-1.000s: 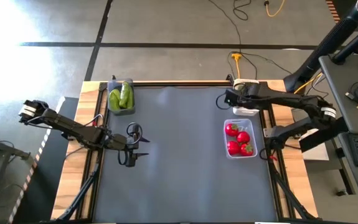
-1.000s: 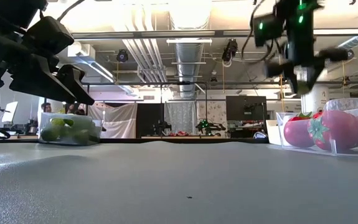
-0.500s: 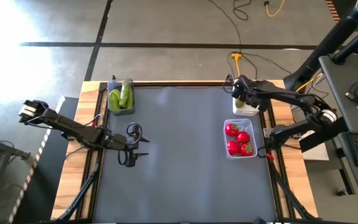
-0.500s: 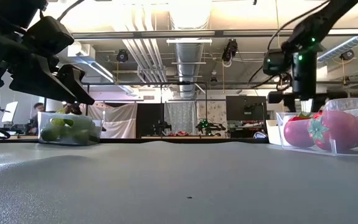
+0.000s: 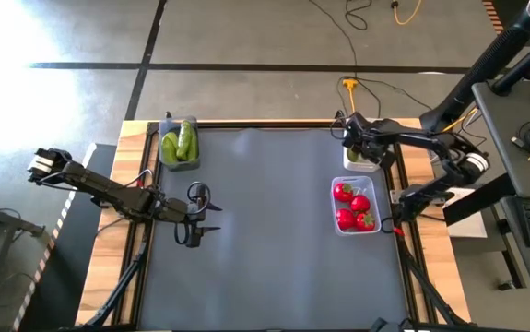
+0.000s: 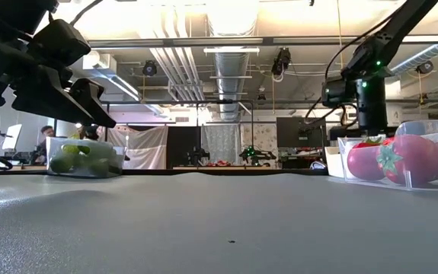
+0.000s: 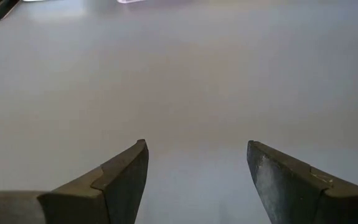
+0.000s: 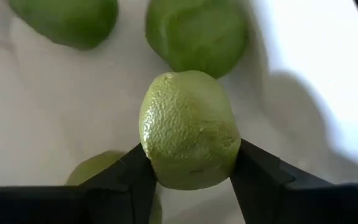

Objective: Sort produce into baskets
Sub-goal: Put the lime into the white bin, then return to Home Position

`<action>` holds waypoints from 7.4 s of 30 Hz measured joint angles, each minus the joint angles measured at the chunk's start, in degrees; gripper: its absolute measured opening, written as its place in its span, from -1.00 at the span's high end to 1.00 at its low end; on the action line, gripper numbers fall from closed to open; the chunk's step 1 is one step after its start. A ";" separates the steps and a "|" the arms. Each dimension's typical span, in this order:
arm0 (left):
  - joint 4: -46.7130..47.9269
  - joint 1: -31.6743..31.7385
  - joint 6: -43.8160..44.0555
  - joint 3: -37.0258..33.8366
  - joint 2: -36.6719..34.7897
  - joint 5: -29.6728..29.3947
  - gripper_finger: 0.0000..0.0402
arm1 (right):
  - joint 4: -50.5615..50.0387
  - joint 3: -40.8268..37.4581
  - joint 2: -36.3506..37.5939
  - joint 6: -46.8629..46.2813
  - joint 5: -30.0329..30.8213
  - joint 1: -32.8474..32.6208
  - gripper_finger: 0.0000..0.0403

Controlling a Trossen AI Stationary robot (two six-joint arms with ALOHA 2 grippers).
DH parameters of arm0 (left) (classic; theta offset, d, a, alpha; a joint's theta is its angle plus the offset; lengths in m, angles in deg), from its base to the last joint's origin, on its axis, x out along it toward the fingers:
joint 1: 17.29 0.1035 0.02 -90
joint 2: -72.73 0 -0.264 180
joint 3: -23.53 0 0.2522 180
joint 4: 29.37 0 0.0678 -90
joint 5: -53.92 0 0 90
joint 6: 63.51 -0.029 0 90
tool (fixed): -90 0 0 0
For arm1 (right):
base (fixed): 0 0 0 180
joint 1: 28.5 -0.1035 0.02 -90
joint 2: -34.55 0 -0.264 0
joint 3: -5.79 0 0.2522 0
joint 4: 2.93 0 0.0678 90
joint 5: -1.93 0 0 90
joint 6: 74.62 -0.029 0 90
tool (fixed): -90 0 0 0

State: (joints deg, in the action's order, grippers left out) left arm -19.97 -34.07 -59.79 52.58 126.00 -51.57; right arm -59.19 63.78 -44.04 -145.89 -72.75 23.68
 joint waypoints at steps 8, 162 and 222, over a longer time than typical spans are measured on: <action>0.02 0.01 -0.01 0.00 0.00 0.00 -0.27 | -0.71 0.73 -0.69 1.50 -2.30 0.00 -0.12; 3.52 2.66 -0.31 -14.71 -48.88 15.34 -0.27 | 50.03 -43.60 77.01 66.88 -1.78 -68.15 -0.32; 3.08 2.66 0.43 -13.16 -41.86 14.95 -0.27 | 50.44 -42.88 78.54 60.60 -24.65 -56.11 -0.34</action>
State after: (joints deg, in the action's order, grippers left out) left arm -16.89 -31.42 -59.36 39.43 84.14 -36.62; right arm -8.76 20.89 34.50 -85.28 -97.40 -32.43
